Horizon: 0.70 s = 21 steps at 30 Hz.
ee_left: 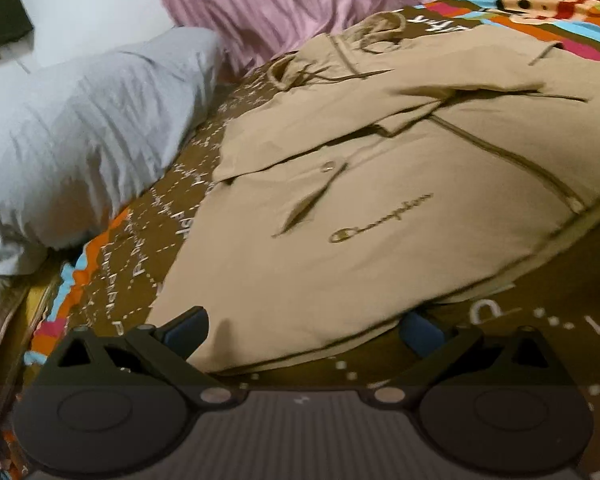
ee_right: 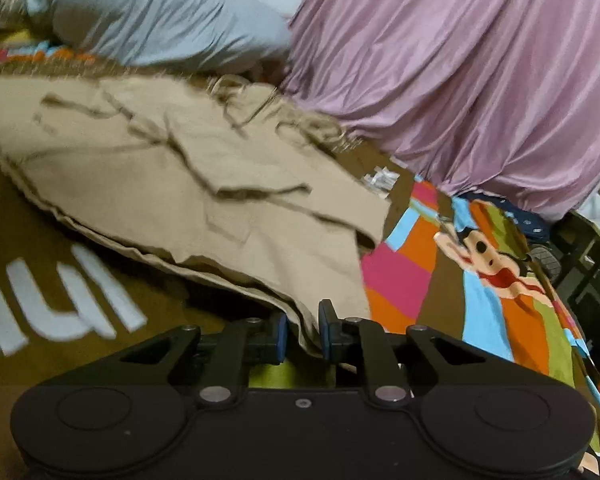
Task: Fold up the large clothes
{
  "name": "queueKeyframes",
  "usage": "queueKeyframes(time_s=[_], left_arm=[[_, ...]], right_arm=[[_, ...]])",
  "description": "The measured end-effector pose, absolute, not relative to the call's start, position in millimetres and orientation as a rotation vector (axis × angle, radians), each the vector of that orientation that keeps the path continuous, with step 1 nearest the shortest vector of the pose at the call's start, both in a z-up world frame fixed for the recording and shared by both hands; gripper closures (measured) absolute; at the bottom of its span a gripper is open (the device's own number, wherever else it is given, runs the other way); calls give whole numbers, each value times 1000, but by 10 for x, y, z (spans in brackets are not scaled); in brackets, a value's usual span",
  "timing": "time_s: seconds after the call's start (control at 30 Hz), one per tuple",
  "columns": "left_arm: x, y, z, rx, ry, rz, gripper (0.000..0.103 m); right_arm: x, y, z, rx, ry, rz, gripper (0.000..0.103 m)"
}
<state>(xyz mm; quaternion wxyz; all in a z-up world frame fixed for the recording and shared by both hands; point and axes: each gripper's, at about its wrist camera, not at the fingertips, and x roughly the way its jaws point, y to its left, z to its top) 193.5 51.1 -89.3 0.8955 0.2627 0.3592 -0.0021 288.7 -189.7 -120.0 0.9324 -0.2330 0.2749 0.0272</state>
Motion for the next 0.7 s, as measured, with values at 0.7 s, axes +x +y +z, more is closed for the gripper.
queueKeyframes(time_s=[0.7], left_arm=[[2012,425,-1008,665,664,-45,34]], right_arm=[[2928,-1867,-1346,-503,580,46,84]])
